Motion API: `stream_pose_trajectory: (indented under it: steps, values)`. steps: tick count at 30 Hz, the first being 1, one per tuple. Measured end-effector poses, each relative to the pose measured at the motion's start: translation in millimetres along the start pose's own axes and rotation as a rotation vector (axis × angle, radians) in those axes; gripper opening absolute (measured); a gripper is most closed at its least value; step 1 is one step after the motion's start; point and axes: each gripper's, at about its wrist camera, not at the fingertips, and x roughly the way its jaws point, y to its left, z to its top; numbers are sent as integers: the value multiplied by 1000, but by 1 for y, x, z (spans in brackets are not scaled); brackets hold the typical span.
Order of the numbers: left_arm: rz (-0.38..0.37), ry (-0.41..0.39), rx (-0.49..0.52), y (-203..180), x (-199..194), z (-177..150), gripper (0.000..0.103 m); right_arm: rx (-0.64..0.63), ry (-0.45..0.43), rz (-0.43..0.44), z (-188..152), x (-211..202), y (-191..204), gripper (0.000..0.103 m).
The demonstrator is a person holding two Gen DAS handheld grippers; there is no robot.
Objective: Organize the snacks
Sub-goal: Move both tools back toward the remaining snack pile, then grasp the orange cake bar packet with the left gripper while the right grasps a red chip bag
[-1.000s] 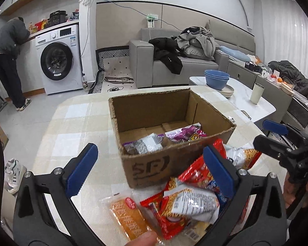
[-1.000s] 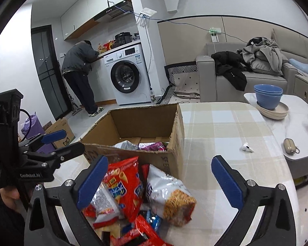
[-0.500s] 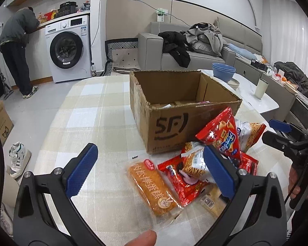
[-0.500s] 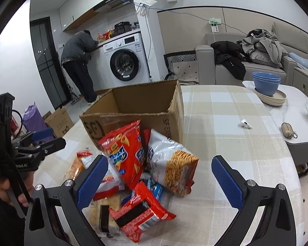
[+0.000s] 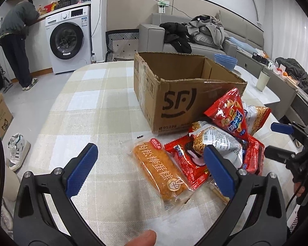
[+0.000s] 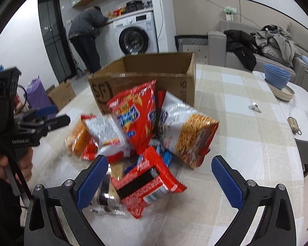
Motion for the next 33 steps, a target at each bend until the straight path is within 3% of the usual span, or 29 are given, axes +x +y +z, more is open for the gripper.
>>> stream_pose_trajectory:
  steps: [12,24,33]
  values:
    - [-4,71,35,-6,21,-10,102,-54,91,73,-12,12,3,102]
    - [-7,107,52,-11,40,-17,102,-153,152,55,-26,20,14,102]
    - [-15,145,2,0,54,-20,102,-163,161,31,-29,26,15,98]
